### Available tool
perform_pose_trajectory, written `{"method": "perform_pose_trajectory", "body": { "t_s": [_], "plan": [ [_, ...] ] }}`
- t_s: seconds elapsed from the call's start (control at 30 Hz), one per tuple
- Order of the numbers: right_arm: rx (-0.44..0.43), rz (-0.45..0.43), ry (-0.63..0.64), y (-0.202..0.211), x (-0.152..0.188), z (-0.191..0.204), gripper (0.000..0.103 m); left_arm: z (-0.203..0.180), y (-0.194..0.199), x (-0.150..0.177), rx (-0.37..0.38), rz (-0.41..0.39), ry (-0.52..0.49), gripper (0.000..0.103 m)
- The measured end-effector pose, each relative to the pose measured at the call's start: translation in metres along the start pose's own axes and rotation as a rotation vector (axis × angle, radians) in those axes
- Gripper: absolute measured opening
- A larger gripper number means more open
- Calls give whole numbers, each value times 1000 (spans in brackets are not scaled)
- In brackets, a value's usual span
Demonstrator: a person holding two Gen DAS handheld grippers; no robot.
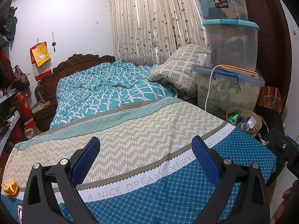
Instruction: Collect trash
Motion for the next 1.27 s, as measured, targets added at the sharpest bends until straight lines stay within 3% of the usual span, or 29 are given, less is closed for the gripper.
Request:
{"method": "perform_pose_trajectory", "body": {
  "t_s": [1.27],
  "plan": [
    [1, 7, -9, -1, 3, -6, 100, 0, 4, 4, 20, 3, -11, 94]
  ]
}}
Point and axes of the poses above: each gripper's, at about its wrist camera, not at the fingertips, and y roughly against the way its jaws point, z to its left, x to its underside, the point moved 5 cm from there along -y, roughly the way its jaws point, and after that the axes turned 3 degrees about -y, right-handed, at the moved point
